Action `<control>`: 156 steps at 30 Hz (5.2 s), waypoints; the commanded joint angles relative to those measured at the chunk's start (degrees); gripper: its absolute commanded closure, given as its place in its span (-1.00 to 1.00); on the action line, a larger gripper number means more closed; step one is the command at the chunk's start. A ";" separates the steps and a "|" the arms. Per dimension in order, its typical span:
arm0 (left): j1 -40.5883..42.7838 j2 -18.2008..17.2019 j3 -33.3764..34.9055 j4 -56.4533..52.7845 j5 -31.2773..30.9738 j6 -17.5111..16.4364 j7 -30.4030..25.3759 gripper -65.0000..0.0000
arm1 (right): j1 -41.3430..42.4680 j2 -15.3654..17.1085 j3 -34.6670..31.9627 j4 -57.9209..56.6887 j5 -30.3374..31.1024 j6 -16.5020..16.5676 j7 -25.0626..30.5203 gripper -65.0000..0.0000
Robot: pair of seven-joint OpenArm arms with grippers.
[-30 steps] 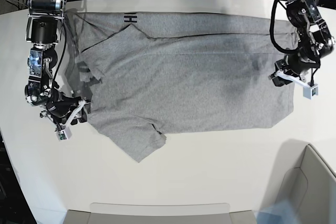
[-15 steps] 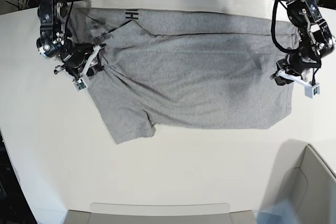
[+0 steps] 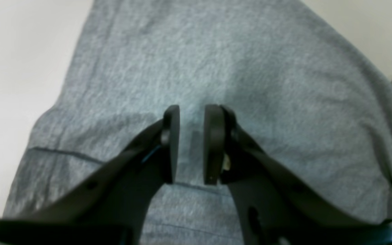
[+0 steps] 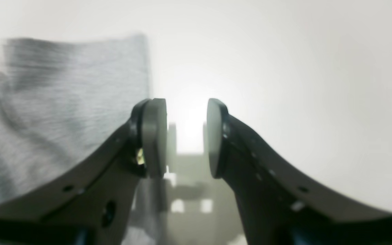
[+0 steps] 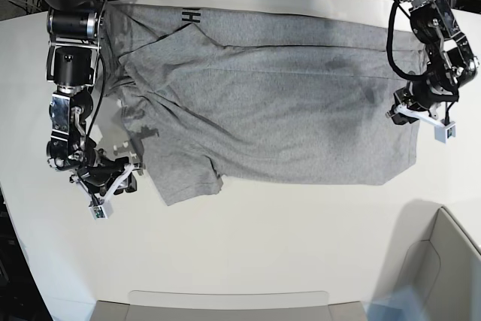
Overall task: Fold the T-shirt properly
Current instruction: 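Reach both grippers to the hem corners of the shirt and grasp, then lift the hem with both grippers and fold it over toward the collar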
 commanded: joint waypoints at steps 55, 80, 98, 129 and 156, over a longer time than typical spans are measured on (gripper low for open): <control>-36.09 -14.94 42.60 -61.11 -0.31 -0.27 -33.68 0.52 | 3.15 -2.65 -17.12 -17.57 1.16 0.77 9.50 0.55; -17.81 -14.94 18.08 -36.23 -0.66 -0.27 -33.41 1.00 | -5.47 -1.77 -13.96 12.94 1.60 0.51 0.80 1.00; -5.85 -15.03 16.76 -18.82 -0.66 0.00 -28.05 1.00 | -17.86 -1.86 -4.99 43.36 1.33 0.60 -15.73 1.00; 9.44 -13.27 4.98 -4.40 -0.75 -0.18 -13.99 1.00 | -39.23 -1.16 2.04 65.69 1.69 0.77 -20.65 1.00; 17.80 -11.51 0.76 -0.45 -0.49 -0.27 -9.77 1.00 | -52.32 2.62 10.13 65.69 16.19 0.86 -20.21 1.00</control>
